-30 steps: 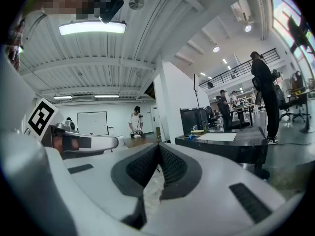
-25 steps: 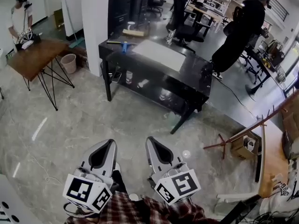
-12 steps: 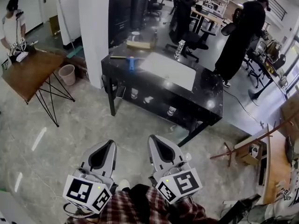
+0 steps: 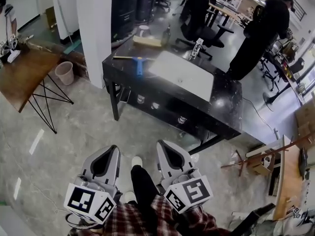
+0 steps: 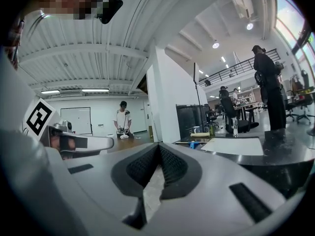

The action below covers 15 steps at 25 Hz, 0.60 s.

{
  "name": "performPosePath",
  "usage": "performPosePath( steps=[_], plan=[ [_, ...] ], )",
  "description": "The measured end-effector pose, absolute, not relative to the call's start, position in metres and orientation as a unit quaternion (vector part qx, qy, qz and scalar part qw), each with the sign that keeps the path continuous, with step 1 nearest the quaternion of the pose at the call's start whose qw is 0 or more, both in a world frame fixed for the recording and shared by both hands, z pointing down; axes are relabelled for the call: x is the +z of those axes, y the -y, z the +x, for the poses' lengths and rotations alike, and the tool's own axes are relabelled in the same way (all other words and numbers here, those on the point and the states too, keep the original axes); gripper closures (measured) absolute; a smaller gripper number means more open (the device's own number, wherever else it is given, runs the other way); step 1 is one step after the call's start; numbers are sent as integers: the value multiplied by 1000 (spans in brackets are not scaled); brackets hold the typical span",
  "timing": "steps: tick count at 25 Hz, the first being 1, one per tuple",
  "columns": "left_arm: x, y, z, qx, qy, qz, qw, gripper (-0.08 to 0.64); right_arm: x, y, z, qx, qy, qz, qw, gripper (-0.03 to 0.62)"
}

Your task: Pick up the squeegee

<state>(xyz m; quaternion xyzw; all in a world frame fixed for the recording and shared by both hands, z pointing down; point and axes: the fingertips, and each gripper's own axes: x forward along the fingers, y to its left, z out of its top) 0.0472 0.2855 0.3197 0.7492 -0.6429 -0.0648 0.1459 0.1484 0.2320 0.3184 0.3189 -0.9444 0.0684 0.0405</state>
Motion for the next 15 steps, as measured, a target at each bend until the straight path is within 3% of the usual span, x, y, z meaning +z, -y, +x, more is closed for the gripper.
performPosePath(
  steps=[15],
  plan=[
    [293, -60, -33, -76, 655, 739, 140, 551, 283, 0, 53, 53, 957, 282, 32, 581]
  ],
)
